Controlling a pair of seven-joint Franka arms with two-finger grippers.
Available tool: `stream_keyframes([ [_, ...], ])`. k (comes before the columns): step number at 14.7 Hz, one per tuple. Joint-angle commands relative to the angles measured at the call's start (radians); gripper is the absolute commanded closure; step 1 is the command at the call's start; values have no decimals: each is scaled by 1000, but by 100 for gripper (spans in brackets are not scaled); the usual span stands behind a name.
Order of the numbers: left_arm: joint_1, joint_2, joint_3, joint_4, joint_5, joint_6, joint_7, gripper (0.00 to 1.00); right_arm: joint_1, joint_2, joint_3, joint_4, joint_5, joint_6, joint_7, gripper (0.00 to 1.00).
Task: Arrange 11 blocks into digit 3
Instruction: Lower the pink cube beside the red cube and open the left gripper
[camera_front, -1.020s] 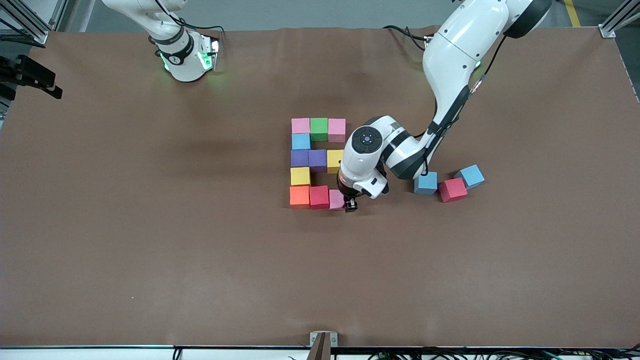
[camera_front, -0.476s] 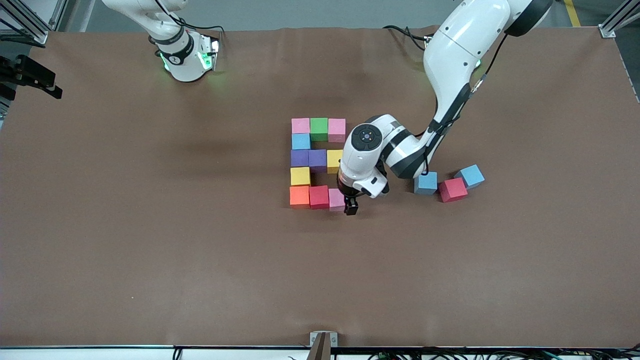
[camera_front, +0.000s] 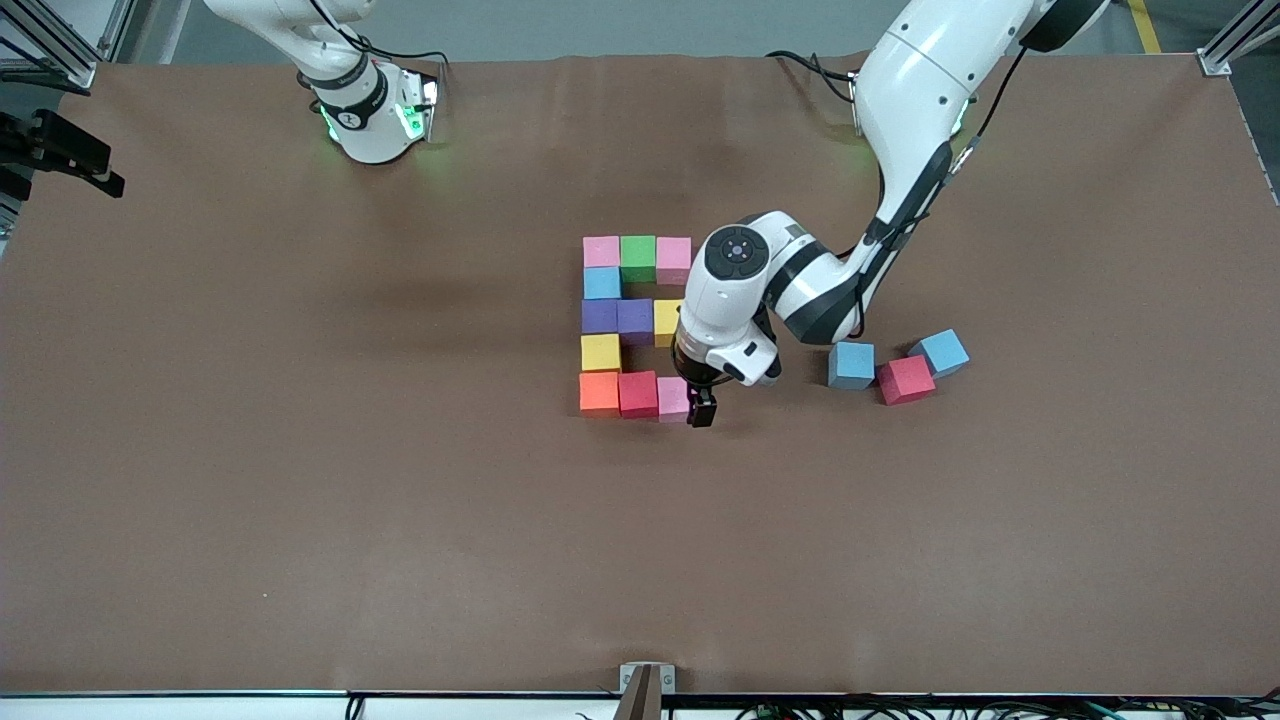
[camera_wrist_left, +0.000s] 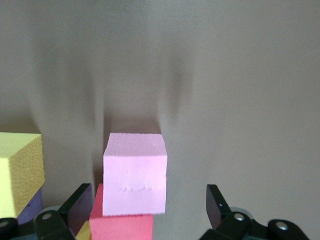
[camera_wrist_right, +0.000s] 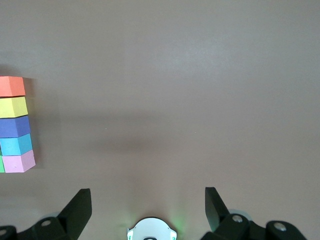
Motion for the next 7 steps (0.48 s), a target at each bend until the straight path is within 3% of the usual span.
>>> stream_keyframes([
  [1, 12, -88, -2, -67, 17, -12, 46, 0, 1, -26, -1, -17, 3, -1, 11, 0],
  [7, 91, -193, -10, -65, -38, -78, 541, 0, 1, -26, -1, -18, 3, -3, 13, 0],
])
